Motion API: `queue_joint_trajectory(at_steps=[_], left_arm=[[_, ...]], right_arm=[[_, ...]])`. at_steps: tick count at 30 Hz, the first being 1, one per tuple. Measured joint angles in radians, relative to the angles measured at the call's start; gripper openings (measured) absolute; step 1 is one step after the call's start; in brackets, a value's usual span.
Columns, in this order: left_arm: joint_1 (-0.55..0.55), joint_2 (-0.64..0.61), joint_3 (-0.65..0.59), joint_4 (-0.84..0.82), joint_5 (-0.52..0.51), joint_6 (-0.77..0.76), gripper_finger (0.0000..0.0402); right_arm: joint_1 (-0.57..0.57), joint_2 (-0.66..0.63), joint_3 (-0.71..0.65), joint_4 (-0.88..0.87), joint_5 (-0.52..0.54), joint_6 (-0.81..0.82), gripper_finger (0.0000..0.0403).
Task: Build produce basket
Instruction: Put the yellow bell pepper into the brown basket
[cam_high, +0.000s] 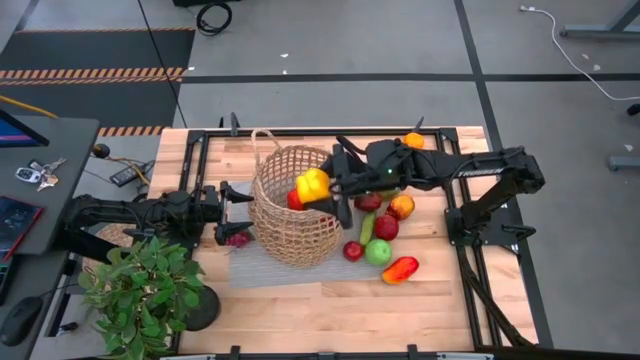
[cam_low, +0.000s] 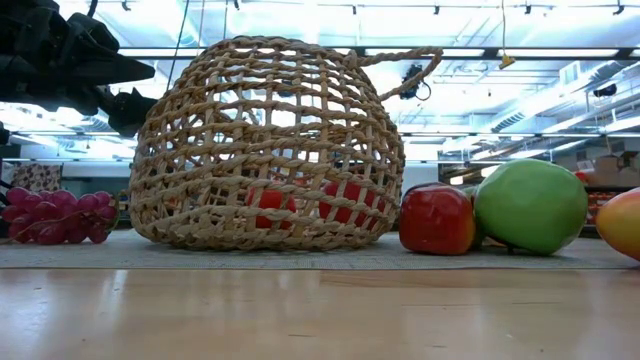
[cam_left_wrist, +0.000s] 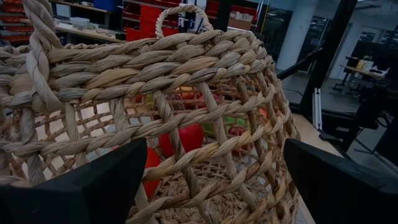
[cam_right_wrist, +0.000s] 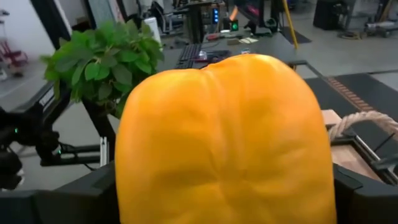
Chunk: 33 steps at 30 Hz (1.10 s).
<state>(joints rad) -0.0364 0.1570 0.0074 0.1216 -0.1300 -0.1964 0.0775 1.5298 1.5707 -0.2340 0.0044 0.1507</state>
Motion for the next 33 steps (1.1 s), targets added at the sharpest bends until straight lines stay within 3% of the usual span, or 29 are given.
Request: queue_joint_trajectory(at_steps=[9,18,30,33], left_arm=[[0.0,0.0,0.0,0.0,0.0,0.0,0.0386],[0.0,0.0,0.0,0.0,0.0,0.0,0.0386],[0.0,0.0,0.0,0.0,0.0,0.0,0.0386],[0.0,0.0,0.0,0.0,0.0,0.0,0.0386]], right_arm=[[-0.016,-0.002,0.0,0.045,0.001,0.034,0.0324],[-0.014,-0.002,0.0,0.324,0.002,0.119,0.0325],[-0.014,-0.002,0.0,0.304,0.003,0.099,0.0325],[-0.014,0.014,0.002,0.27,0.079,0.016,0.0325]])
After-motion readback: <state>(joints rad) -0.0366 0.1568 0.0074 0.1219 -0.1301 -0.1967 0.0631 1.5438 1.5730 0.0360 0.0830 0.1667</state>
